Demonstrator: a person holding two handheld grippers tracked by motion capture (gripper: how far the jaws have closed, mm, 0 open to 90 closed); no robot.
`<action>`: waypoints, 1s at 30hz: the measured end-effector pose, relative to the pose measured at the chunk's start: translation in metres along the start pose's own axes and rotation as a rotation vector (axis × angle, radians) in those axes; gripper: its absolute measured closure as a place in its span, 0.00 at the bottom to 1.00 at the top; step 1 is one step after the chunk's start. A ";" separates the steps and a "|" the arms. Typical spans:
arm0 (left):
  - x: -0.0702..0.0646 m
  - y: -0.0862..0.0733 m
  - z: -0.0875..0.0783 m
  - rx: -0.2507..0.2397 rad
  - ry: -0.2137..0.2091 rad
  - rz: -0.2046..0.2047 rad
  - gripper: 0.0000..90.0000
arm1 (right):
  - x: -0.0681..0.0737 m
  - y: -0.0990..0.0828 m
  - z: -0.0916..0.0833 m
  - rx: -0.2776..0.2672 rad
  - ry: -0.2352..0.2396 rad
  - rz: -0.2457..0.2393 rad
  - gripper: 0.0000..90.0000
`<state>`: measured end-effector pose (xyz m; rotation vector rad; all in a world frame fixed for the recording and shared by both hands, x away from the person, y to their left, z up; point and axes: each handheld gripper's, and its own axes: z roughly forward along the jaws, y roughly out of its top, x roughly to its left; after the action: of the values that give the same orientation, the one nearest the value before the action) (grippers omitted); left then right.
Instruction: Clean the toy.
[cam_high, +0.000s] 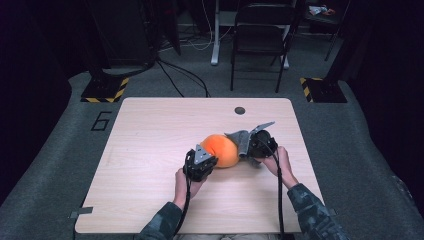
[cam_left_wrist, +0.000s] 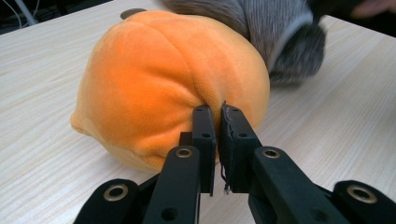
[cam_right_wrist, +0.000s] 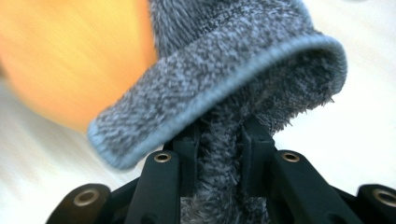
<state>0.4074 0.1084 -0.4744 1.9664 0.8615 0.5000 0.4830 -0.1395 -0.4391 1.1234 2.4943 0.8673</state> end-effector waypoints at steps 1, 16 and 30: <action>-0.001 0.000 0.000 0.005 -0.005 0.002 0.94 | 0.003 0.003 -0.007 -0.030 0.008 -0.005 0.80; -0.005 0.008 -0.007 0.001 0.033 0.021 0.63 | 0.023 -0.001 0.014 0.000 0.011 -0.063 0.81; 0.012 0.006 -0.007 -0.013 0.123 -0.001 0.48 | 0.017 -0.002 0.020 0.008 0.008 -0.048 0.81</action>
<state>0.4129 0.1190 -0.4661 1.9387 0.9334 0.6302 0.4800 -0.1196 -0.4560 1.0597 2.5228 0.8505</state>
